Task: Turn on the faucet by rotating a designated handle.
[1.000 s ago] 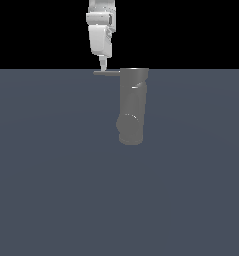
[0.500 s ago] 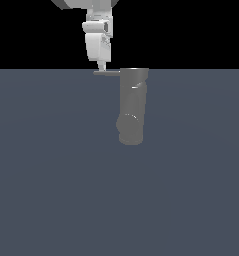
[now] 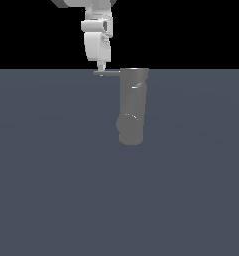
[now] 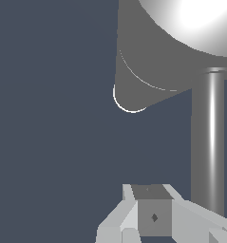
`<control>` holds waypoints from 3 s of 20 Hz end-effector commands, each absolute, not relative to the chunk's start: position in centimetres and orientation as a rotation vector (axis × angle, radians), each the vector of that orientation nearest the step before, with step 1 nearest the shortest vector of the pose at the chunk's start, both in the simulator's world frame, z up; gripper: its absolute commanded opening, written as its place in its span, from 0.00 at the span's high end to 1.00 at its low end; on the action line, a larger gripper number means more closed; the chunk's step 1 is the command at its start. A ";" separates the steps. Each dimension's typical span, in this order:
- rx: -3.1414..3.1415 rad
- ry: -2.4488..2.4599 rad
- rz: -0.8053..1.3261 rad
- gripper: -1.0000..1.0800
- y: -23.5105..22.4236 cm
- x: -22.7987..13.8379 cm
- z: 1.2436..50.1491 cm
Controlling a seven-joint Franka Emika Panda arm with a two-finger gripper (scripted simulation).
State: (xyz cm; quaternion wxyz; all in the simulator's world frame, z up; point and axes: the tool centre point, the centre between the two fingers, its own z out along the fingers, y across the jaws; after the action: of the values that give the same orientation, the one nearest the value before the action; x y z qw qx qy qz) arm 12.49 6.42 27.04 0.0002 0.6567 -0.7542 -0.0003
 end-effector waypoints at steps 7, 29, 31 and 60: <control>2.063 -2.369 -0.001 1.00 6.6 10.6 27.0; 2.063 -2.370 -0.001 1.00 7.0 5.3 27.0; 2.063 -2.370 -0.001 1.00 7.1 4.8 27.0; 2.064 -2.370 0.002 1.00 2.3 -1.8 27.0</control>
State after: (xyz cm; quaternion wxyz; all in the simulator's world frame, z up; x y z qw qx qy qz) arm -1.04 3.57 27.03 -0.0041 0.6625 -0.7490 0.0024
